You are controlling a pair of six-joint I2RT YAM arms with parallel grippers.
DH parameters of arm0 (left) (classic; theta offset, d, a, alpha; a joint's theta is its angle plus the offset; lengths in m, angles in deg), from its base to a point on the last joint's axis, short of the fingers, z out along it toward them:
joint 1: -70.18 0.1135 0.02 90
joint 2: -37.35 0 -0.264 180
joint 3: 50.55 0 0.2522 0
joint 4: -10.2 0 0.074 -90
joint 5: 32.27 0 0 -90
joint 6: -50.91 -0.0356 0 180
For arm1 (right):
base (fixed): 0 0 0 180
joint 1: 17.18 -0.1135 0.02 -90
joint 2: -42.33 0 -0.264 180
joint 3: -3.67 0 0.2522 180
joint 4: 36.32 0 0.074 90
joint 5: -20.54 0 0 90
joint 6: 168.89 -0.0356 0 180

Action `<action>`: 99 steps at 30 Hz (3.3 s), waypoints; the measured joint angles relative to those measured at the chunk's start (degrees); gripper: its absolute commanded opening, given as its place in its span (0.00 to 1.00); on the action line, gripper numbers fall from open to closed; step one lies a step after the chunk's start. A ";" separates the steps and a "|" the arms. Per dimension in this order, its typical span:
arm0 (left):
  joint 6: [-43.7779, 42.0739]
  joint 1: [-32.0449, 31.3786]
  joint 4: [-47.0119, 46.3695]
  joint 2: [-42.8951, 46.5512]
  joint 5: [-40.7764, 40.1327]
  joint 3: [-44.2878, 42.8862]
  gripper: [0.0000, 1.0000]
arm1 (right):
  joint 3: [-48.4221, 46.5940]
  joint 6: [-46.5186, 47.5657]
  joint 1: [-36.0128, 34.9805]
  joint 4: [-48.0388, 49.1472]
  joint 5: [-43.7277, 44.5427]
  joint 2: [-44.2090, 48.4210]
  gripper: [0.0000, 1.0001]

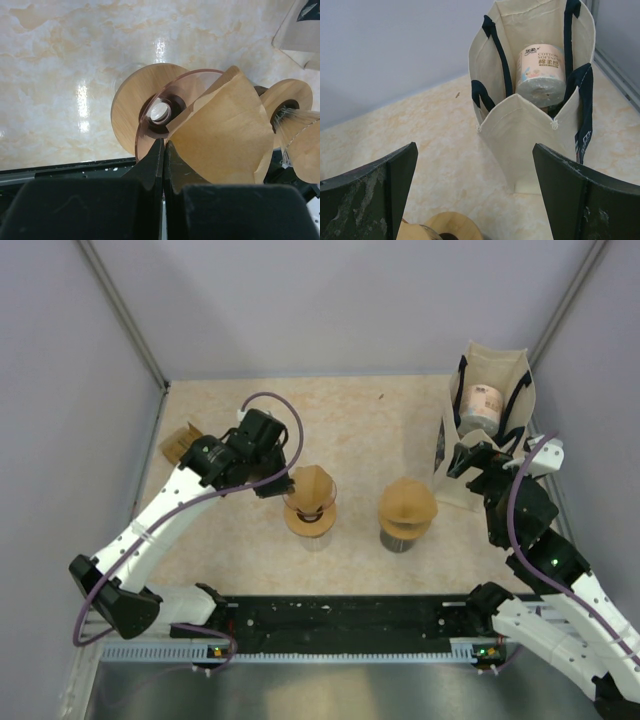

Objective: Place the coffee filter in the dripper

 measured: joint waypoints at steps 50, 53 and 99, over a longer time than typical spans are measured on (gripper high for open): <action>-2.95 -2.36 4.26 -3.69 -4.92 -4.13 0.38 | 0.85 0.00 0.00 0.90 -0.87 -0.20 0.99; -3.08 -2.36 4.66 -3.39 -5.60 -4.74 0.44 | 0.85 0.00 0.00 0.94 -0.90 -0.22 0.99; -8.81 -2.69 -6.45 0.26 2.21 -0.68 0.99 | 1.22 0.02 0.00 1.25 -0.83 -0.35 0.99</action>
